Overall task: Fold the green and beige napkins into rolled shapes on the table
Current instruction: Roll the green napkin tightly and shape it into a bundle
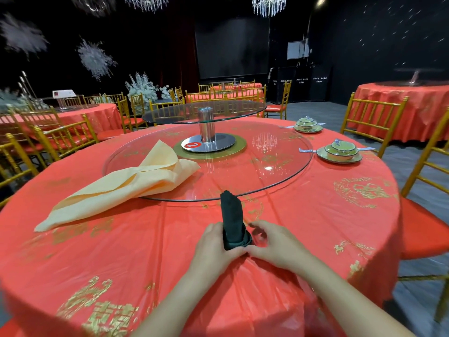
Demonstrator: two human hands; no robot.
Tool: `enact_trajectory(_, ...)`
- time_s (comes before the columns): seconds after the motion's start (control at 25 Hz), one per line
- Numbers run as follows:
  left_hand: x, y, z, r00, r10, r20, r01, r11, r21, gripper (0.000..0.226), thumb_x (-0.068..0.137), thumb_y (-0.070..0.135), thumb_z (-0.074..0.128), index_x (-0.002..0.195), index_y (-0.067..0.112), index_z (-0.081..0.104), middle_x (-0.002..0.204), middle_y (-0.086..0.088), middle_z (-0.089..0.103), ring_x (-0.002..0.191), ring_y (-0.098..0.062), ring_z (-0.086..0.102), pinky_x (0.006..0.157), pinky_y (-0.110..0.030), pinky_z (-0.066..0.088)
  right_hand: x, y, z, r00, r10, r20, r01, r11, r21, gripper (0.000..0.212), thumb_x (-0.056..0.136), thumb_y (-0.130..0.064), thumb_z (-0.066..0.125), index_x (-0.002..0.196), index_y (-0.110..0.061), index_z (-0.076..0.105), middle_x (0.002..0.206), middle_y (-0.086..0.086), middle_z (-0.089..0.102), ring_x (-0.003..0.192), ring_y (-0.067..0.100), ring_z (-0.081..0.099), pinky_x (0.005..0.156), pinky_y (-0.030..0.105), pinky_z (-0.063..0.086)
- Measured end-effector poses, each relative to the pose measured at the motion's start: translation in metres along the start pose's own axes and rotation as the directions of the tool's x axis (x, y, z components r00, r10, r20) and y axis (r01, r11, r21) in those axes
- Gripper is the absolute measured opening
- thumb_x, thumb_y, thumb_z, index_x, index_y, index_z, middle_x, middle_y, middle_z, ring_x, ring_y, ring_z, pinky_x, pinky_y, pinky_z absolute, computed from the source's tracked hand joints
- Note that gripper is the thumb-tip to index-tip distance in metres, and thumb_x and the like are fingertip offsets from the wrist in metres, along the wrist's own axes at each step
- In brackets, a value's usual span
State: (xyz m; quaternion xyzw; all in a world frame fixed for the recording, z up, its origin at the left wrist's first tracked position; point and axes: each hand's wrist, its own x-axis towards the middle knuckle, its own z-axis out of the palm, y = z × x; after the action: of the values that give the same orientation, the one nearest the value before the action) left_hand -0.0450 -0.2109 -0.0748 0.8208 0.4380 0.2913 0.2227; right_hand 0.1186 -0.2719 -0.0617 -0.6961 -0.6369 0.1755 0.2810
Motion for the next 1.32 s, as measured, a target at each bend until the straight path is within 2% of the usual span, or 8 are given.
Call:
enact_trajectory(0.16,-0.008,0.007,-0.004,1.000,-0.018,0.007,0.018,1.000,-0.025,0.044,0.067,0.044,0.078,0.094,0.034,0.045,0.088,0.017,0.045,0.087,-0.006,0.044,0.062,-0.011,0.034,-0.014,-0.022,0.008,0.998,0.032,-0.045,-0.032,0.999,-0.006,0.031,0.075,-0.033,0.062,0.105,-0.025,0.058,0.083,-0.010,0.061,0.082,0.016,0.058,0.077,0.034,0.049)
enact_trajectory(0.32,-0.024,0.010,-0.008,0.998,-0.006,0.055,0.006,1.000,-0.009,0.034,0.069,0.038,0.076,0.090,0.025,0.053,0.076,0.015,0.052,0.071,-0.003,0.048,0.056,-0.015,0.036,-0.011,-0.024,0.005,1.000,0.012,0.016,-0.015,0.989,0.144,0.049,0.073,-0.029,0.064,0.120,-0.028,0.051,0.110,-0.009,0.063,0.104,0.014,0.059,0.087,0.029,0.046)
enact_trajectory(0.6,-0.043,0.006,-0.017,0.997,-0.010,0.080,0.008,1.000,0.029,0.017,0.078,0.027,0.065,0.094,0.024,0.059,0.078,0.011,0.058,0.068,-0.003,0.050,0.069,-0.022,0.042,0.000,-0.019,0.011,0.997,0.001,0.074,-0.018,0.974,0.224,0.057,0.067,-0.031,0.081,0.110,-0.031,0.045,0.105,-0.012,0.060,0.100,0.010,0.057,0.087,0.027,0.046)
enact_trajectory(0.76,-0.044,0.017,-0.034,0.996,0.011,-0.090,-0.021,0.994,-0.111,0.015,0.080,0.027,0.067,0.092,0.028,0.059,0.089,0.014,0.060,0.076,-0.002,0.056,0.069,-0.019,0.041,-0.002,-0.019,-0.018,0.996,-0.073,0.044,0.050,0.917,0.395,0.080,0.050,-0.061,0.076,0.119,-0.029,0.051,0.116,-0.014,0.060,0.110,0.003,0.056,0.092,0.019,0.043)
enact_trajectory(0.84,-0.038,0.033,-0.044,0.980,0.009,-0.201,-0.058,0.969,-0.239,0.013,0.082,0.020,0.066,0.089,0.029,0.059,0.089,0.015,0.064,0.076,0.000,0.058,0.067,-0.016,0.042,-0.002,-0.022,-0.038,0.995,0.020,-0.099,0.042,0.810,0.585,0.067,0.068,-0.073,0.058,0.112,-0.023,0.061,0.109,-0.007,0.066,0.097,0.004,0.063,0.080,0.020,0.047)
enact_trajectory(0.96,-0.019,0.059,-0.053,0.960,-0.020,-0.278,-0.078,0.938,-0.337,0.012,0.084,0.020,0.063,0.092,0.028,0.058,0.085,0.017,0.064,0.075,0.004,0.059,0.067,-0.015,0.044,0.003,-0.034,-0.048,0.954,0.161,-0.252,0.014,0.818,0.575,0.023,0.095,-0.031,0.049,0.090,-0.018,0.067,0.091,0.003,0.069,0.070,0.007,0.061,0.058,0.012,0.043)
enact_trajectory(1.16,0.000,0.073,-0.041,0.975,-0.135,-0.174,0.068,0.936,-0.345,0.025,0.084,0.045,0.061,0.100,0.027,0.056,0.086,0.010,0.065,0.084,-0.007,0.062,0.073,-0.027,0.047,0.000,-0.050,-0.034,0.980,0.063,-0.187,0.059,0.811,0.582,0.009,0.085,-0.015,0.066,0.078,-0.019,0.070,0.075,-0.005,0.071,0.072,0.004,0.065,0.064,0.015,0.050)
enact_trajectory(1.32,0.000,0.072,-0.036,0.957,-0.175,-0.230,0.070,0.913,-0.403,0.011,0.085,0.024,0.063,0.093,0.026,0.057,0.077,0.007,0.066,0.079,-0.011,0.064,0.076,-0.035,0.052,-0.002,-0.050,-0.030,0.970,0.086,-0.228,0.065,0.809,0.585,0.007,0.080,-0.004,0.068,0.083,-0.010,0.070,0.076,0.001,0.069,0.066,0.001,0.062,0.062,0.015,0.049)
